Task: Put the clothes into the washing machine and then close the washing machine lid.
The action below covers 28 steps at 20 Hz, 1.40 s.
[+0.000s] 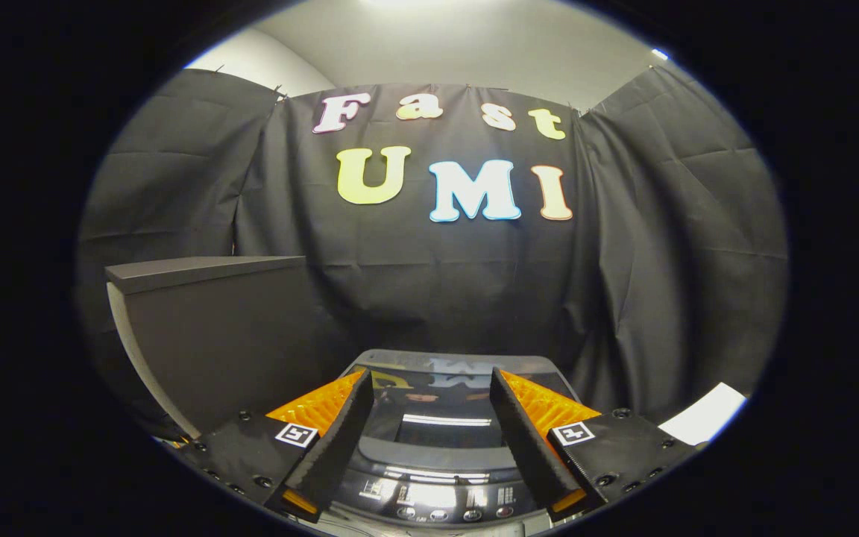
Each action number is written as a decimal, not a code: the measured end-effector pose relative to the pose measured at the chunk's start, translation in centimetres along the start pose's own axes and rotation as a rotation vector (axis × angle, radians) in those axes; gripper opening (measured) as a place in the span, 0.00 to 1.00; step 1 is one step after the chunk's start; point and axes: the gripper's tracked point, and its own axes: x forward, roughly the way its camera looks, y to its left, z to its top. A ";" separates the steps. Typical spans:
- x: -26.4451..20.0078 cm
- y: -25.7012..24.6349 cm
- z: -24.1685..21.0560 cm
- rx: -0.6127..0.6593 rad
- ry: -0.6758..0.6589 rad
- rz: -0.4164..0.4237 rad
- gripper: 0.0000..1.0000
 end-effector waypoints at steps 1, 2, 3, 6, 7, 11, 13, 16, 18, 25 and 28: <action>-1.3 0.2 0.0 -0.003 -0.001 0.005 0.98; -2.6 0.4 0.0 -0.009 -0.004 0.009 0.98; -3.8 0.4 0.2 -0.014 -0.013 0.009 0.98; -7.7 0.1 0.1 -0.008 -0.015 -0.003 0.98; -8.8 0.2 0.2 0.002 -0.017 -0.002 0.98; -12.9 -1.0 -0.1 -0.009 -0.023 -0.029 0.98; -14.5 -2.0 -0.1 -0.003 -0.028 -0.049 0.98; -16.5 -3.4 0.2 0.009 -0.042 -0.095 0.98; -17.1 -3.7 -0.4 0.010 -0.028 -0.110 0.98; -19.0 -5.1 -0.4 -0.006 -0.045 -0.155 0.98; -19.2 -5.3 -0.4 -0.008 -0.049 -0.155 0.98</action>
